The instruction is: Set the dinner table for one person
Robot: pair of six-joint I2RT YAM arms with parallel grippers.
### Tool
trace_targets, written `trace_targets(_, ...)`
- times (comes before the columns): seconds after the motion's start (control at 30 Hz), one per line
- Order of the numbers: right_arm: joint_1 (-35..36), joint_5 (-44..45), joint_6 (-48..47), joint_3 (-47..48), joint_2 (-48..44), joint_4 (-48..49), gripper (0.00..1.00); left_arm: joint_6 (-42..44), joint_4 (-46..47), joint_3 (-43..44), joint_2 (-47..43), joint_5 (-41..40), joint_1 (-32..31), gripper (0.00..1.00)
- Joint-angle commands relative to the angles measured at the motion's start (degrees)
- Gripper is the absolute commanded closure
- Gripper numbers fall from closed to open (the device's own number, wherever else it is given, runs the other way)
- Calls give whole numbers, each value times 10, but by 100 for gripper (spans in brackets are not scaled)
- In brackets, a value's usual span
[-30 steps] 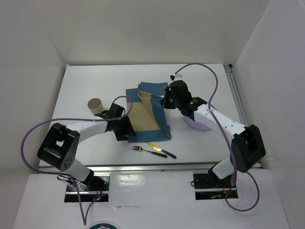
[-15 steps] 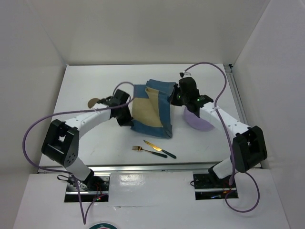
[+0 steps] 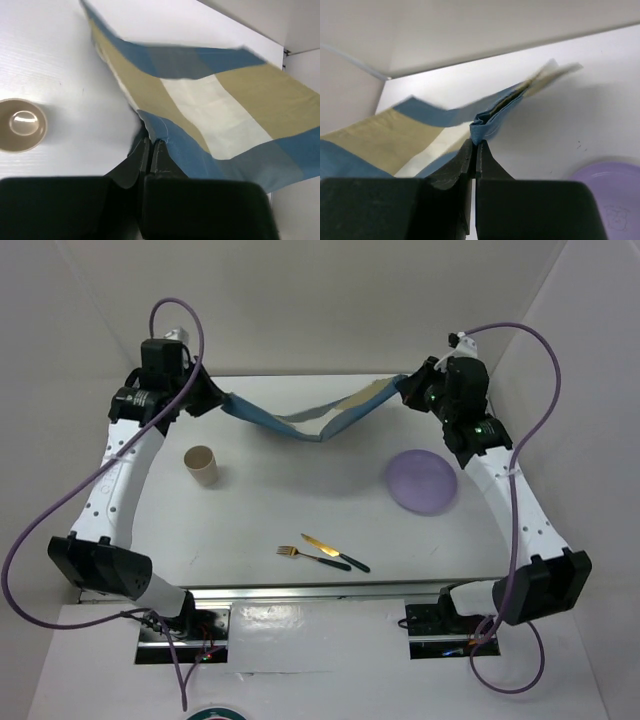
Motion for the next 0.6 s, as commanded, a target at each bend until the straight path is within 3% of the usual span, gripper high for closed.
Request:
trace_targets(0.0, -2, -10, -11, 18, -54, -11, 100, 26, -28, 7, -29, 57, 27, 100)
trace_targets(0.2, -13, -15, -11, 34, -98, -51, 100, 37, -34, 20, -41, 115, 90, 100)
trace_targets(0.57, -13, -46, -16, 69, -67, -40, 100, 37, -17, 104, 15, 180, 103, 100)
